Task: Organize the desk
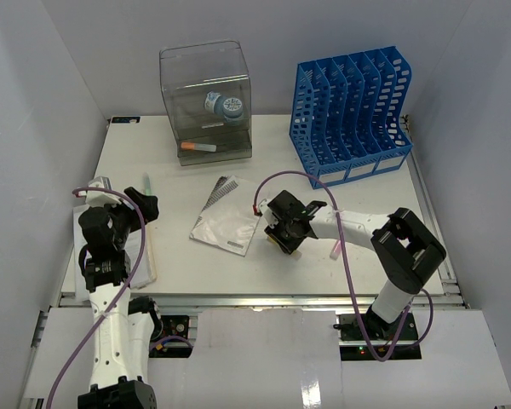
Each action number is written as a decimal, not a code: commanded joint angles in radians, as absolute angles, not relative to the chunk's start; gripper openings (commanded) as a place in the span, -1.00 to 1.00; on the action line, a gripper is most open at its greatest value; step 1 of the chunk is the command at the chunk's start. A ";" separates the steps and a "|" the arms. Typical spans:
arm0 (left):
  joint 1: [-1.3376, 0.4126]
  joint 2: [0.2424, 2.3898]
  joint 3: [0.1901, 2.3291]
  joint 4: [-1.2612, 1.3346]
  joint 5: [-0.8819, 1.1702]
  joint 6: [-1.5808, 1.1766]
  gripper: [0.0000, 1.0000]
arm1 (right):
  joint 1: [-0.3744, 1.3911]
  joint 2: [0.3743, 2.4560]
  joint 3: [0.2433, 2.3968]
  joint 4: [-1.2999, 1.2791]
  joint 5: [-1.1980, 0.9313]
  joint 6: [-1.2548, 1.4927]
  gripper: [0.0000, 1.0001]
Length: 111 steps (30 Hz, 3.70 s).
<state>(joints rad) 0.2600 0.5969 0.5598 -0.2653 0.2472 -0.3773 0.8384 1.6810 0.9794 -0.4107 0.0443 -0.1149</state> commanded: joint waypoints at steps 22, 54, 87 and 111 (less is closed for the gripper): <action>0.261 0.600 0.568 -0.295 0.195 -0.383 0.96 | 0.844 2.106 1.921 -0.385 0.254 -0.985 -0.85; 0.261 0.893 0.597 -0.176 0.345 -0.421 0.96 | 0.792 2.091 1.855 0.019 0.208 -0.895 0.80; 0.089 1.946 1.383 -0.312 -0.256 -0.050 0.28 | 0.347 1.138 0.939 -0.545 -1.084 -0.851 0.65; 0.091 1.660 1.095 -0.131 0.178 -0.451 -0.99 | 0.263 1.150 0.940 -0.549 -1.094 -0.847 0.65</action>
